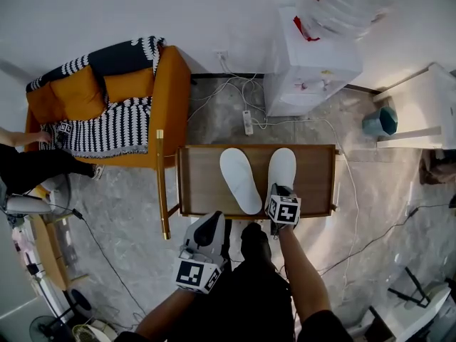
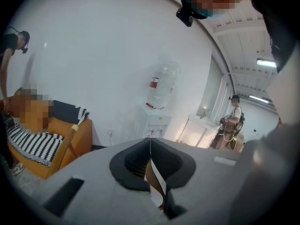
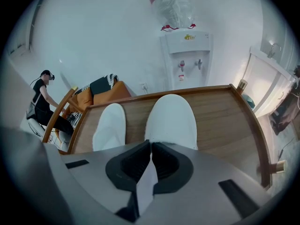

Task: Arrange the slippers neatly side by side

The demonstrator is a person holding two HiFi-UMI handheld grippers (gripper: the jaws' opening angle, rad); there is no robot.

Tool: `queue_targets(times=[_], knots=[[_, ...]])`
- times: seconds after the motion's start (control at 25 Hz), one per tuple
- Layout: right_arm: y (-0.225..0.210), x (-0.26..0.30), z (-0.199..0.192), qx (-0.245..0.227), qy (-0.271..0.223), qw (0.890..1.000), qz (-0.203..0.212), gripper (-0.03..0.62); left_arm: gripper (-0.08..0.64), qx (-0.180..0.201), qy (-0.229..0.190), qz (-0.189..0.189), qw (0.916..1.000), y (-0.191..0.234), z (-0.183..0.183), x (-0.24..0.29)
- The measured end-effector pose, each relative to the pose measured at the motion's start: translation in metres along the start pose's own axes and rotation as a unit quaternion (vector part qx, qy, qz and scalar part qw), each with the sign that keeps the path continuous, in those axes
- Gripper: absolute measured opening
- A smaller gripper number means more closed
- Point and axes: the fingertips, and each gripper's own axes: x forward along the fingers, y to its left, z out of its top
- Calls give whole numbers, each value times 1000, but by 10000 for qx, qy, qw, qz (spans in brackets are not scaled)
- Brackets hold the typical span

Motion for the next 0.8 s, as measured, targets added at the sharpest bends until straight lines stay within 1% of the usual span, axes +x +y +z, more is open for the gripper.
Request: queue_targets(times=[0.2, 0.24, 0.28, 0.32, 0.48, 0.52, 0.56, 0.64, 0.8], knots=[[3, -1, -3, 112, -29, 9998, 140, 27, 18, -72, 80, -114, 9999, -1, -11, 7], [4, -2, -4, 152, -21, 9997, 184, 60, 18, -69, 122, -111, 9998, 0, -15, 9], [5, -3, -5, 193, -5, 9996, 223, 111, 18, -47, 180, -104, 9998, 1, -20, 12], [6, -6, -6, 226, 8, 9994, 252, 131, 18, -15, 257, -103, 9996, 1, -25, 15], [10, -19, -11, 346, 14, 9988, 345, 137, 26, 27, 596, -126, 9981, 3, -48, 29], [10, -22, -12, 401, 21, 9985, 377, 137, 44, 20, 688, -144, 9975, 4, -55, 34], [10, -26, -14, 459, 27, 9981, 406, 137, 95, 8, 794, -169, 9967, 4, -63, 38], [9, -33, -15, 576, 11, 9973, 459, 137, 146, -30, 1033, -199, 9944, 5, -82, 49], [11, -51, -4, 807, -209, 9947, 600, 135, 191, -70, 1526, -45, 9883, 17, -125, 75]])
